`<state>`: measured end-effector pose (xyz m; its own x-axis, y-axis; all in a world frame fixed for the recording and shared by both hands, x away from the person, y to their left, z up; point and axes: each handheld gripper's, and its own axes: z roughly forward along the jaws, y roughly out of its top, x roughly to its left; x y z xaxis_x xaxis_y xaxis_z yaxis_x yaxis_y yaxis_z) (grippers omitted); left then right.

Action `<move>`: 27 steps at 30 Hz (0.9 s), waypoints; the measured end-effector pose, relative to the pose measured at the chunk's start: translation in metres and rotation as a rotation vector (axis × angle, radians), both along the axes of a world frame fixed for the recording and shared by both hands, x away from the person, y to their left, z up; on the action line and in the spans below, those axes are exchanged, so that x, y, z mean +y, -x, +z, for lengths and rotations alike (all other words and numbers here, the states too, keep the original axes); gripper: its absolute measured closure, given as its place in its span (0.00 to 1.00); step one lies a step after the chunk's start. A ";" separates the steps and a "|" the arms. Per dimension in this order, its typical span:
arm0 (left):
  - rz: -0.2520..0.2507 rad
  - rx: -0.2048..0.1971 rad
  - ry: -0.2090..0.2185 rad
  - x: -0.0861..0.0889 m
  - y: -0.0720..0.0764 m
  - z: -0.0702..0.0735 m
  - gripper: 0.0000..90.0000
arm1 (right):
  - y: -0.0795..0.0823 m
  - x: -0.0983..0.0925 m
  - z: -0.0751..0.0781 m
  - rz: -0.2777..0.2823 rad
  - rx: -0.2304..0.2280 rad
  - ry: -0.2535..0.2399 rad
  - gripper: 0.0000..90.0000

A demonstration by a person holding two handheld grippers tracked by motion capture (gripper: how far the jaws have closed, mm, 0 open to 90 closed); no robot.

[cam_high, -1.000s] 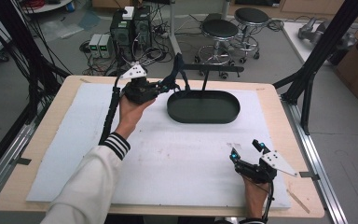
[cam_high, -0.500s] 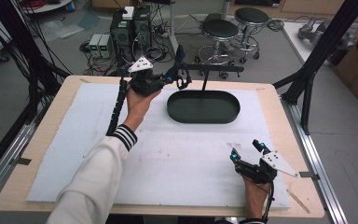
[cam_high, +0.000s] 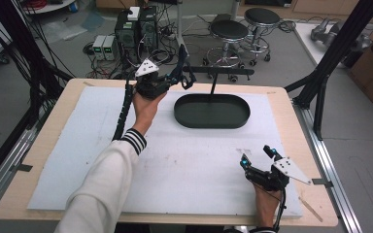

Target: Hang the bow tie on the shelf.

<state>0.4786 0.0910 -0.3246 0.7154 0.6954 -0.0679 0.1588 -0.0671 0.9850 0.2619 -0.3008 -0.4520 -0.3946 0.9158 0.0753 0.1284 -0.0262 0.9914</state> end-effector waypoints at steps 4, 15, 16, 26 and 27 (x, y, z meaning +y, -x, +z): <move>0.014 0.001 -0.024 0.003 0.000 -0.004 0.96 | 0.000 0.000 0.000 -0.001 0.004 -0.011 0.10; 0.041 0.053 -0.017 0.015 0.000 -0.029 0.96 | 0.000 0.000 0.000 0.000 0.004 -0.009 0.10; 0.042 0.053 -0.012 0.015 0.000 -0.030 0.96 | 0.000 0.000 0.000 0.000 0.004 -0.009 0.10; 0.021 0.147 -0.012 0.015 0.001 -0.054 0.96 | 0.000 0.000 0.000 0.000 0.002 -0.004 0.10; 0.015 0.156 -0.009 0.014 0.001 -0.056 0.96 | 0.000 0.000 0.000 0.000 0.002 -0.004 0.10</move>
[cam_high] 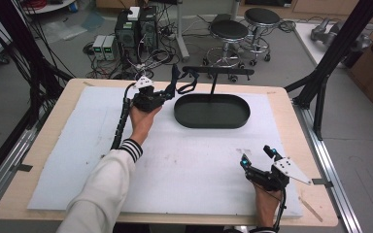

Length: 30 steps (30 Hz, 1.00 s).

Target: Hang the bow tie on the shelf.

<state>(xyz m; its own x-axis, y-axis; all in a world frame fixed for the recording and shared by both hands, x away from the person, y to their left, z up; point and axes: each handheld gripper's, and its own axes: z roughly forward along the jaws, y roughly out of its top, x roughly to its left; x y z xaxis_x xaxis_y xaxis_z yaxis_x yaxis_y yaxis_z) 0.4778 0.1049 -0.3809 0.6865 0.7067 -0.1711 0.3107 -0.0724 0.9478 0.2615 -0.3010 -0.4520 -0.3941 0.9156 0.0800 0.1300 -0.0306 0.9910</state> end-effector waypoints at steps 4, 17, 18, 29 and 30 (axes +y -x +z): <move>-0.026 0.030 0.003 -0.005 -0.002 -0.006 0.95 | 0.000 0.000 0.000 0.000 0.000 -0.003 0.10; -0.050 0.090 0.014 -0.008 -0.001 -0.018 0.91 | 0.000 0.000 0.000 0.001 -0.001 -0.004 0.10; -0.050 0.094 0.020 -0.008 -0.001 -0.019 0.90 | 0.000 0.000 0.000 0.001 -0.001 -0.003 0.10; -0.077 0.148 0.020 0.001 0.006 -0.008 0.32 | 0.000 -0.002 0.000 0.005 -0.004 -0.017 0.10; -0.086 0.138 0.021 0.004 0.008 -0.007 0.29 | 0.000 -0.002 0.000 0.006 -0.002 -0.019 0.10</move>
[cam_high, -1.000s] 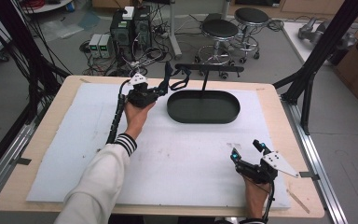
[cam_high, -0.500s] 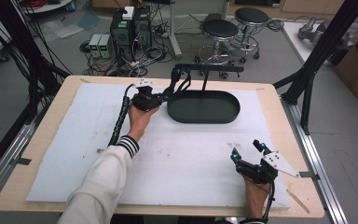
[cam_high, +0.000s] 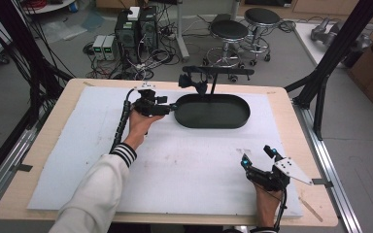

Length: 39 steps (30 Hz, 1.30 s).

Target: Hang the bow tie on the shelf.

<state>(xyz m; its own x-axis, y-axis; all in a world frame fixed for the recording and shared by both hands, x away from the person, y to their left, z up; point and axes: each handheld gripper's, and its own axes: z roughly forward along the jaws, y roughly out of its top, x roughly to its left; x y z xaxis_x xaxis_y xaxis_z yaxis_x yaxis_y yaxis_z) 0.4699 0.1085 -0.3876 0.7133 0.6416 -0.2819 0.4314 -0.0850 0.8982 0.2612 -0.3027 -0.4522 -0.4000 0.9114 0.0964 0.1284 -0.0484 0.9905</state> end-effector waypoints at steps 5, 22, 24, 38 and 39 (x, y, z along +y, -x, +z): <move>-0.035 -0.067 0.022 0.025 0.023 -0.003 0.28 | 0.001 0.000 0.000 0.000 -0.009 0.004 0.10; 0.054 -0.200 0.053 0.164 0.147 -0.046 0.27 | 0.002 0.003 0.000 -0.003 -0.021 0.034 0.10; 0.082 -0.225 0.060 0.177 0.158 -0.052 0.27 | 0.002 0.004 0.000 -0.005 -0.024 0.038 0.10; 0.161 -0.391 0.081 0.204 0.190 -0.066 0.28 | 0.002 0.003 0.000 -0.008 -0.020 0.034 0.10; 0.159 -0.399 0.062 0.203 0.191 -0.065 0.28 | 0.002 0.004 0.000 -0.008 -0.024 0.038 0.10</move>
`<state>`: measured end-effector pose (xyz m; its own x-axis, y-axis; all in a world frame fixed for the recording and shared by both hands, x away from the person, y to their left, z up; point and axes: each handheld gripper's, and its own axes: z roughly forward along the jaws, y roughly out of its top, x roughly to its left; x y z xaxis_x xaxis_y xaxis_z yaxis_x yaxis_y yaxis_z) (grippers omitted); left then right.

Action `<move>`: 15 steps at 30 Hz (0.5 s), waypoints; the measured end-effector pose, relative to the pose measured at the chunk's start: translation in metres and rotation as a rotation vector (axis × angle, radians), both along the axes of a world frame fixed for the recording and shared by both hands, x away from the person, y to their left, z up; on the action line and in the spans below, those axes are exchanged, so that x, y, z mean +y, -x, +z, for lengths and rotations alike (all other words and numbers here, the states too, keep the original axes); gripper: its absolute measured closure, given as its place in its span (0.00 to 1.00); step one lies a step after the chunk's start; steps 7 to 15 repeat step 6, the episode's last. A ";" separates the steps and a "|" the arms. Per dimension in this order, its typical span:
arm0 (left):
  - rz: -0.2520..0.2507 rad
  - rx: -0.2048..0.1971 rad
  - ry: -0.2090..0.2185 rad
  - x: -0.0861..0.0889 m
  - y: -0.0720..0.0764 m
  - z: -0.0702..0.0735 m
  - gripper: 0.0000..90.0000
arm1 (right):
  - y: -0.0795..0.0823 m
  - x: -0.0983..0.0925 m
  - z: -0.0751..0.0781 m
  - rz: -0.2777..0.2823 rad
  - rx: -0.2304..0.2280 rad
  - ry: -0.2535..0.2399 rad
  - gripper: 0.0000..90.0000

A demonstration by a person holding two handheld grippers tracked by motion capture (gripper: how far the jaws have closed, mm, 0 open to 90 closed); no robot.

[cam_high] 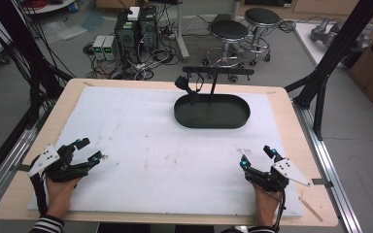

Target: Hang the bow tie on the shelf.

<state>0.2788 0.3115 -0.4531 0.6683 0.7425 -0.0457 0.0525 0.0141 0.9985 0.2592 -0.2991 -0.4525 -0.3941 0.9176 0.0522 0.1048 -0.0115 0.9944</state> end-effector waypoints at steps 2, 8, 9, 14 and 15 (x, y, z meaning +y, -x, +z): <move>0.001 -0.009 -0.021 -0.002 0.001 0.000 0.28 | 0.000 0.000 0.000 0.003 -0.006 0.006 0.10; 0.000 -0.009 0.005 0.000 0.001 0.000 0.27 | 0.001 0.001 0.000 0.002 -0.004 0.007 0.10; 0.000 -0.009 0.005 0.000 0.001 0.000 0.27 | 0.001 0.001 0.000 0.002 -0.004 0.007 0.10; 0.000 -0.009 0.005 0.000 0.001 0.000 0.27 | 0.001 0.001 0.000 0.002 -0.004 0.007 0.10; 0.000 -0.009 0.005 0.000 0.001 0.000 0.27 | 0.001 0.001 0.000 0.002 -0.004 0.007 0.10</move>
